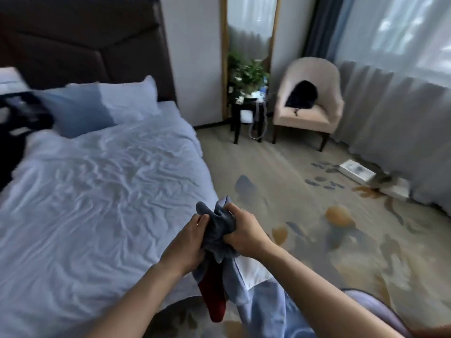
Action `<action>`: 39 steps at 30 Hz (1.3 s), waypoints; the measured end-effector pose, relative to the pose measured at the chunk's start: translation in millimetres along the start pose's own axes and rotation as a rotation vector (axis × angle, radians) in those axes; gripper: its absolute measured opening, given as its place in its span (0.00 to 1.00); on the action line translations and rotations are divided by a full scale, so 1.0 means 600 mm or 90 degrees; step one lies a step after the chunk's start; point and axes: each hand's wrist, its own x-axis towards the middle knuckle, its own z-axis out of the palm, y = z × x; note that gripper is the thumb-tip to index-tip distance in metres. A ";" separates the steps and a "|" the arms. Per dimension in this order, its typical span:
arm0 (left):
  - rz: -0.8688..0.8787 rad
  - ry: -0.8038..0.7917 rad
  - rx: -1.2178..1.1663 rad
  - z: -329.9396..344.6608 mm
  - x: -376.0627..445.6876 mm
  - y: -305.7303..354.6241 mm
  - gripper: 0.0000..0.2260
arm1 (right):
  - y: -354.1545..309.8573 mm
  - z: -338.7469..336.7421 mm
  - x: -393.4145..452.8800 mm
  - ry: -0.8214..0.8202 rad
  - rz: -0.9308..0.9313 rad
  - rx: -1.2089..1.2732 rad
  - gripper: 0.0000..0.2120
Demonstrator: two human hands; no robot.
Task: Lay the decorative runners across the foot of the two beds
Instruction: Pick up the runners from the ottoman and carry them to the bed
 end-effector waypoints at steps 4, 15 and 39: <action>-0.115 0.076 0.009 -0.108 -0.118 -0.143 0.17 | -0.155 0.150 0.051 -0.105 -0.115 -0.046 0.20; -0.350 0.314 0.010 -0.368 -0.521 -0.501 0.11 | -0.578 0.636 0.070 -0.314 -0.327 -0.054 0.22; -0.728 0.525 0.166 -0.777 -1.091 -1.098 0.22 | -1.249 1.469 0.093 -0.631 -0.695 -0.031 0.18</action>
